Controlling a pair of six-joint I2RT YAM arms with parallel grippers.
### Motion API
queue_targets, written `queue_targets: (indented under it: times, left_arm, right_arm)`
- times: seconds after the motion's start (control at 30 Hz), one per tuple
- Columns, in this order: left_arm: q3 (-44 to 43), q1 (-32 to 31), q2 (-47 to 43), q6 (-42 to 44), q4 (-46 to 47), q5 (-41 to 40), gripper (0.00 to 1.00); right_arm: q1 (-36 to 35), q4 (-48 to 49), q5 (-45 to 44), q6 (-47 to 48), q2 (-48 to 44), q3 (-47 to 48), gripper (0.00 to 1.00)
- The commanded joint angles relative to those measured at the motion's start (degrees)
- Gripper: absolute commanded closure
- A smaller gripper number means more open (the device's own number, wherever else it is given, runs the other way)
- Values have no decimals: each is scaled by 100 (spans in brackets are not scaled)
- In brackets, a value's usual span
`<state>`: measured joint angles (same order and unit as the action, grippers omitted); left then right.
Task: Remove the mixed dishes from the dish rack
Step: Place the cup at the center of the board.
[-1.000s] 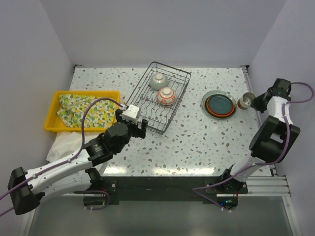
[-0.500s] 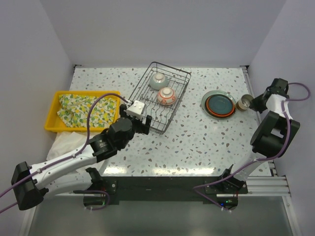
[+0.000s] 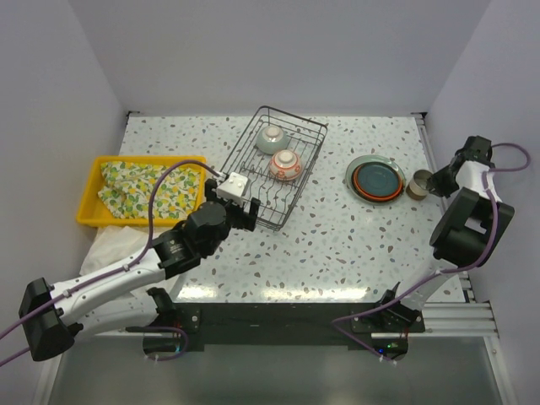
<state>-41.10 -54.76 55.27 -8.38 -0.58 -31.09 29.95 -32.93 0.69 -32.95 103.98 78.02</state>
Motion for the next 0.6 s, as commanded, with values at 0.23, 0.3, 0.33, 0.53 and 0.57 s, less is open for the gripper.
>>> queue_targets:
  times: [0.23,0.3,0.33,0.53,0.57]
  left_arm:
    - [-108,18,-200,-137,128,50,11]
    - [-100,18,-192,-120,128,77,11]
    - [-108,27,-183,-111,137,112,11]
    - [-117,27,-78,-85,190,305,11]
    - [-117,18,-60,-93,190,323,11]
  right_arm:
    - [2,216,-78,228,-1204,-470,45]
    - [-51,321,-78,236,-1554,-629,38]
    - [-77,348,35,236,-1670,-787,36]
    - [-797,629,-34,236,-2521,-1218,16]
    - [-1094,682,-51,245,-2602,-1254,11]
